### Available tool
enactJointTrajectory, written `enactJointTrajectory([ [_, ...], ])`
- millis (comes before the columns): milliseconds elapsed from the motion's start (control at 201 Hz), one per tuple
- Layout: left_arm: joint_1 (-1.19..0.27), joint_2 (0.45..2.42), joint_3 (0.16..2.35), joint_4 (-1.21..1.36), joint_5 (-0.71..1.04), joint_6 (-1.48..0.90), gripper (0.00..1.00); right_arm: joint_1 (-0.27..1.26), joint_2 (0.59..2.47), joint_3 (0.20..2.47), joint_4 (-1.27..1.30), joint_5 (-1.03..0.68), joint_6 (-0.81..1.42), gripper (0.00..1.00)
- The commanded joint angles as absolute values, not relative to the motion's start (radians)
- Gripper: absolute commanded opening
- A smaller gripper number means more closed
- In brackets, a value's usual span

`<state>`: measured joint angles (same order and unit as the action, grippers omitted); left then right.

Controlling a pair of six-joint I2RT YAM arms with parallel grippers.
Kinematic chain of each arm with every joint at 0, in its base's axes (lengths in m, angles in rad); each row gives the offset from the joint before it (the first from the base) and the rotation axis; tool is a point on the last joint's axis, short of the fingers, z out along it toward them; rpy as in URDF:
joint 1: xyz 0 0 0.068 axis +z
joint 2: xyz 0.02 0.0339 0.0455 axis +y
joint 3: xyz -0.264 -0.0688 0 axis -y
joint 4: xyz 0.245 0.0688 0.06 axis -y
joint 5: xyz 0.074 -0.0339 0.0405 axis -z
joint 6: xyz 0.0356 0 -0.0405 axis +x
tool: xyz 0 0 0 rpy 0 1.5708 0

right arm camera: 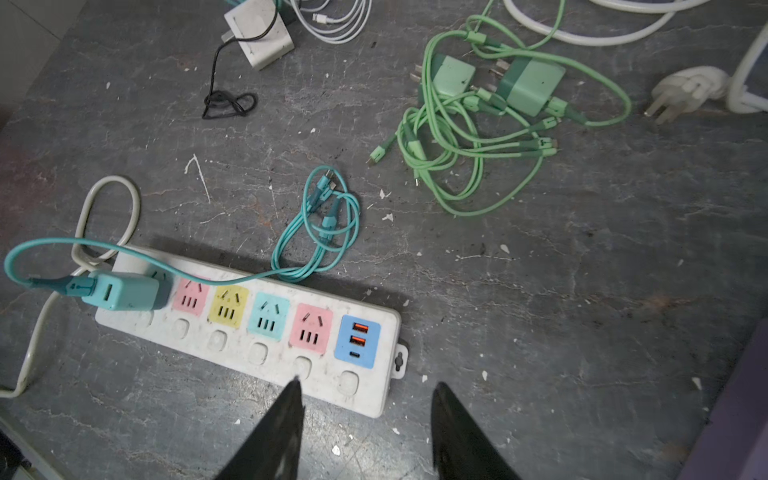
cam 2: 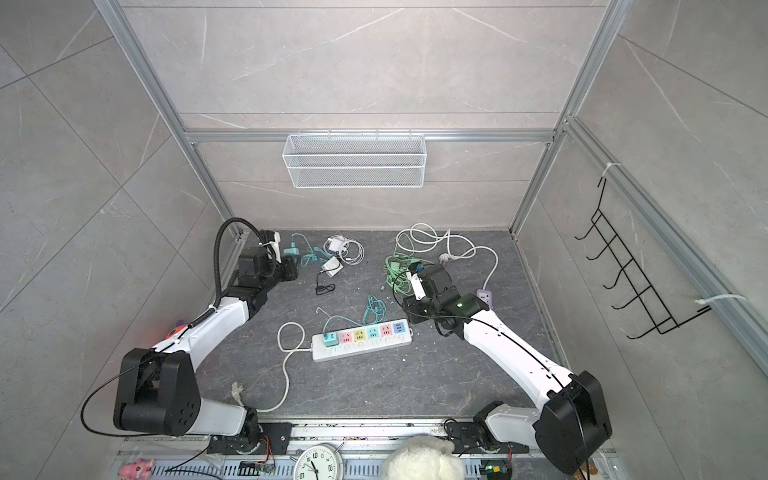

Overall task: Insert the plug
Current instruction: 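Raise the charger with the left gripper while the right gripper closes on it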

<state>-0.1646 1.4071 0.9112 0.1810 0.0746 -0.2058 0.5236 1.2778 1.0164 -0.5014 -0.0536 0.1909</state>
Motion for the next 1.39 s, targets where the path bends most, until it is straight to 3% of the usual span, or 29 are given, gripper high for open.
enactJointTrajectory([
  [0,-0.201,1.311,0.883,0.402,0.159,-0.096,0.27,0.52,1.287,1.067,-0.499,-0.055,0.254,0.52],
  [249,-0.331,1.297,0.801,0.618,0.274,-0.033,0.3,0.515,1.346,1.165,-0.474,-0.21,0.31,0.52],
  [493,-0.428,1.457,0.803,0.802,0.373,-0.018,0.29,0.497,1.341,1.22,-0.429,-0.26,0.411,0.51],
  [697,-0.512,1.597,0.797,1.021,0.425,0.0,0.29,0.437,1.322,1.224,-0.359,-0.444,0.482,0.49],
  [966,-0.569,1.674,0.841,1.046,0.484,-0.006,0.3,0.434,1.43,1.304,-0.326,-0.621,0.431,0.43],
  [1389,-0.581,1.638,0.821,0.991,0.501,0.002,0.3,0.478,1.53,1.402,-0.45,-0.505,0.355,0.44],
])
